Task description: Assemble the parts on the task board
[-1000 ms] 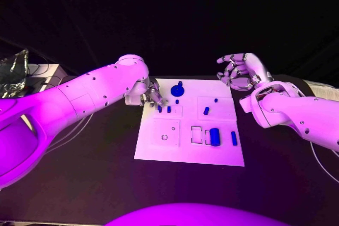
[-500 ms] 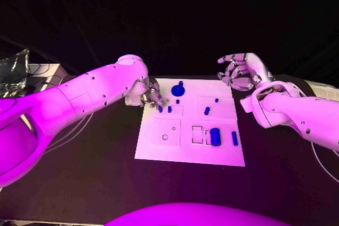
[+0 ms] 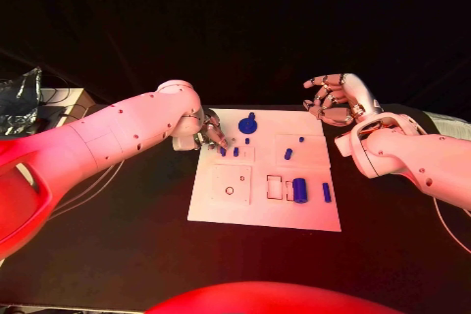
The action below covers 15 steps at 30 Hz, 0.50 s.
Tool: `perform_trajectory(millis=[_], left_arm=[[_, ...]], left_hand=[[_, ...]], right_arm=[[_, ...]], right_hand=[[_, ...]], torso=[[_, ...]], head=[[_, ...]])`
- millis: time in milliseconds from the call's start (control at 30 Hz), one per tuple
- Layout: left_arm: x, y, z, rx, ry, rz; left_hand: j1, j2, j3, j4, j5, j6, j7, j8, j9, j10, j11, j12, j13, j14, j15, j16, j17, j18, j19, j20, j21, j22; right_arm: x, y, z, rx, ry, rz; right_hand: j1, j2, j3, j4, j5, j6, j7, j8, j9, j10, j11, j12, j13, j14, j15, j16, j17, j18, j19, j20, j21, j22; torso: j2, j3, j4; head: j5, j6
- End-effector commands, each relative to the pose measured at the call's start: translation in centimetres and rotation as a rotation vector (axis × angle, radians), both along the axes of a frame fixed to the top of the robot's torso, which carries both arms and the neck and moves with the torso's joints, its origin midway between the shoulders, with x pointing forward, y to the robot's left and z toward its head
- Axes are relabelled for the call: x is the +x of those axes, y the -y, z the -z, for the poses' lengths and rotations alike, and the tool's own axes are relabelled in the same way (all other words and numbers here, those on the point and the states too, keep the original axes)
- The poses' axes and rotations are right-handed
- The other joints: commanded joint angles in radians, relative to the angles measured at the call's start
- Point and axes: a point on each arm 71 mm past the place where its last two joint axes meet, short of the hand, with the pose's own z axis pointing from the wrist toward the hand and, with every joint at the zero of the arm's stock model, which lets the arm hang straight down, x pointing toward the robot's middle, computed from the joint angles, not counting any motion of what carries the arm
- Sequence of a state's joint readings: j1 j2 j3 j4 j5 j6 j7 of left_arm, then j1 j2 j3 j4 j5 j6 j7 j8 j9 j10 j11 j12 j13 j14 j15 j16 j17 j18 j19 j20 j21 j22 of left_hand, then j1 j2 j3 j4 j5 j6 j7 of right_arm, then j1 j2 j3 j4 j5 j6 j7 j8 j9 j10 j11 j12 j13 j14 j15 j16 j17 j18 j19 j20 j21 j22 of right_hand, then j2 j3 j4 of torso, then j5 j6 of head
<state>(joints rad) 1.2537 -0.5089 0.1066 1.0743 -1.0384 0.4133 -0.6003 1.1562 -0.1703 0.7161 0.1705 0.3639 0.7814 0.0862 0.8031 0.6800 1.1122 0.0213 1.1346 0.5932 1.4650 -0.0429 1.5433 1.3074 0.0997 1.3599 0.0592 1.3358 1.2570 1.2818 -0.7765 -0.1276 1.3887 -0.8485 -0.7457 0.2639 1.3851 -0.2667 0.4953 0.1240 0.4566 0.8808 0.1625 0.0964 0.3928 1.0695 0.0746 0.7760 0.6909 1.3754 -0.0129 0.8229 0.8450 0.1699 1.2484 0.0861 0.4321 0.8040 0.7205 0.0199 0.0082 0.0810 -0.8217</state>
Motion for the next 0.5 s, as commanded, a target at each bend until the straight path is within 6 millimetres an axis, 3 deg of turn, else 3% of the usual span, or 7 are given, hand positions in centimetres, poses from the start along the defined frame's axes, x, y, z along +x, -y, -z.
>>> perform_trajectory(millis=[33, 500], left_arm=[[0.0, 0.4, -0.5, -0.07, 0.049, -0.043], [-1.1, 0.1, -1.4, -0.136, 0.148, -0.082]], left_hand=[[-0.003, -0.008, 0.163, -0.172, 0.002, 0.009, -0.001, 0.004, 0.036, 0.024, -0.015, 0.006, 0.001, 0.086, -0.009, 0.004, 0.212, -0.017, 0.009, 0.0, 0.002, 0.001], [-0.005, -0.016, 0.179, -0.181, 0.006, 0.026, -0.008, 0.003, 0.035, 0.048, -0.021, 0.008, 0.013, 0.092, -0.015, 0.01, 0.225, -0.021, 0.024, -0.006, 0.018, 0.019]], right_arm=[[0.0, 0.0, 0.0, -0.006, 0.003, -0.013], [0.0, 0.3, 0.0, -0.007, 0.003, -0.006]], right_hand=[[-0.012, 0.002, 0.0, 0.005, 0.007, -0.001, 0.005, 0.003, 0.001, -0.007, -0.002, 0.004, -0.002, 0.006, 0.002, -0.006, 0.002, 0.01, 0.007, 0.0, -0.006, 0.0], [-0.015, 0.003, 0.0, 0.007, 0.007, -0.001, 0.005, 0.004, 0.002, -0.007, -0.002, 0.005, -0.002, 0.006, 0.002, -0.008, 0.002, 0.01, 0.007, 0.0, -0.007, 0.0]], torso=[[0.0, -0.0001, 0.0009], [0.001, -0.0007, -0.001]], head=[[0.001, 0.001], [0.002, 0.0]])
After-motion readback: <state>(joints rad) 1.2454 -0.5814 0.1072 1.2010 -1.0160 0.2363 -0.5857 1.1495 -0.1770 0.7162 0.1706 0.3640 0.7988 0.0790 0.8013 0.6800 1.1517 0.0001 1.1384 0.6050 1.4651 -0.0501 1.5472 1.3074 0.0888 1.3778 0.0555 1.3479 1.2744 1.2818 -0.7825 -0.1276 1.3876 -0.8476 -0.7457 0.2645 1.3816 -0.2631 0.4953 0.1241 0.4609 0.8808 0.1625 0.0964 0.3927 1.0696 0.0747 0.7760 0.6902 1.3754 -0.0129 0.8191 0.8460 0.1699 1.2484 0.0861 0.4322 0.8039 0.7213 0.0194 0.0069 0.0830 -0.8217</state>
